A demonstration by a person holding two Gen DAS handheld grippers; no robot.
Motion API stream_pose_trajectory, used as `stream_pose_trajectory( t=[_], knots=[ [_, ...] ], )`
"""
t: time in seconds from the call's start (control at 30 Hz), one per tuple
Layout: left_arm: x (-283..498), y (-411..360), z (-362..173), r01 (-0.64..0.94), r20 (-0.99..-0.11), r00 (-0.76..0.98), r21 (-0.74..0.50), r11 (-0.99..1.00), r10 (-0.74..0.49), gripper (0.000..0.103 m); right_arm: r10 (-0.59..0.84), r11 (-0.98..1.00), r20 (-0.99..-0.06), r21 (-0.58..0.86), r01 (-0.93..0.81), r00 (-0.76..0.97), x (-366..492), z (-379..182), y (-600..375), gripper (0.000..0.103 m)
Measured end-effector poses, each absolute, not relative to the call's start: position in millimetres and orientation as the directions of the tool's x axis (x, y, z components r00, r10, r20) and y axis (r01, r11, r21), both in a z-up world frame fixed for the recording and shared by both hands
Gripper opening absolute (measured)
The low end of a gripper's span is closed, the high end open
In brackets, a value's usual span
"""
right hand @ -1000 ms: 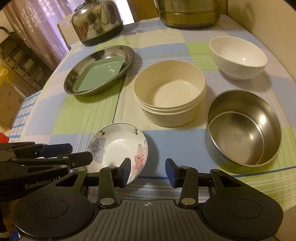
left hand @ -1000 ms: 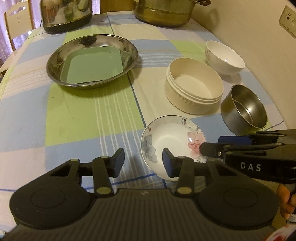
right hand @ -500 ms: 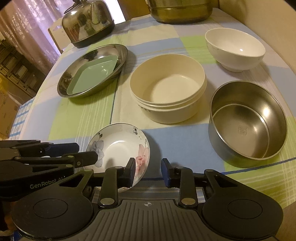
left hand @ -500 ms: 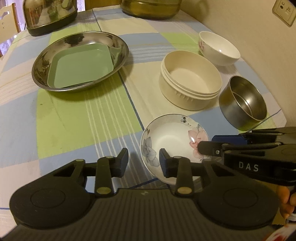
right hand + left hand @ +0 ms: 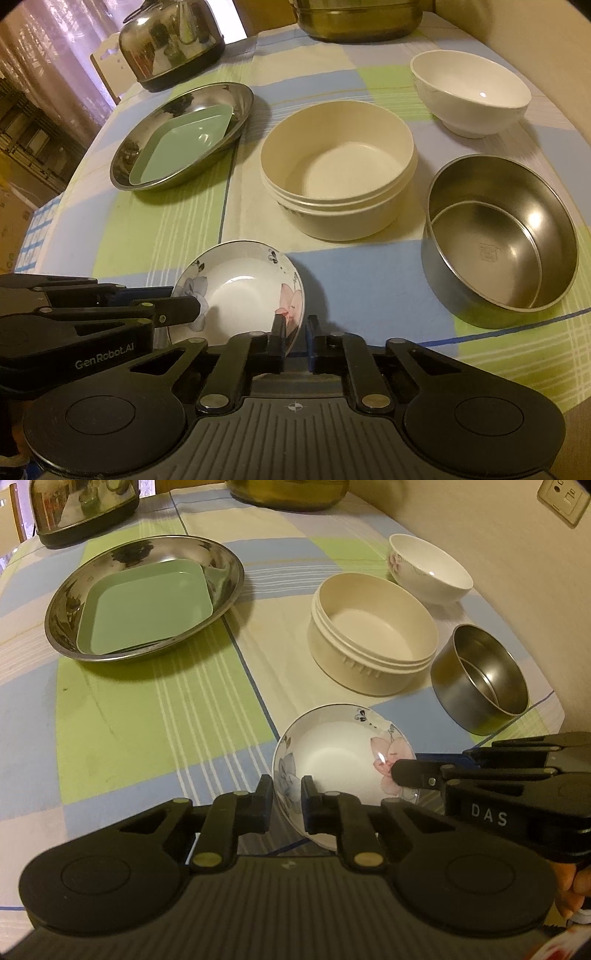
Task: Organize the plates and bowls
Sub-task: 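Carry the floral saucer onto the green plate inside the steel plate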
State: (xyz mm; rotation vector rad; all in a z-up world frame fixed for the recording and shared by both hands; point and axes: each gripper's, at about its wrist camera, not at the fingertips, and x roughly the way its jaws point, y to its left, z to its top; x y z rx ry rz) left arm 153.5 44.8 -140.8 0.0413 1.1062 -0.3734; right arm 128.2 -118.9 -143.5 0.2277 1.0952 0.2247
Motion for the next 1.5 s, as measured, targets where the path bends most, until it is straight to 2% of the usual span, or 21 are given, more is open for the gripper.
stream_pose_trajectory(
  t=[0.47,0.87,1.5],
  knots=[
    [152,48,-140,0.299,-0.883,0.388,-0.15,0.942,-0.264,0.013,0.29,0.956,-0.851,0.28,-0.089,0.438,135,-141,-116,0.008],
    [154,74,-122,0.216,-0.868,0.444,-0.138,0.967,-0.223,0.013,0.35,0.937,-0.827,0.299,-0.183,0.44,153,-130,-94,0.008],
    [215,122,-97,0.12,-0.813,0.562,-0.1,0.988,-0.151,0.013,0.416,0.907,-0.777,0.319,-0.275,0.472,227,-107,-47,0.008]
  ],
)
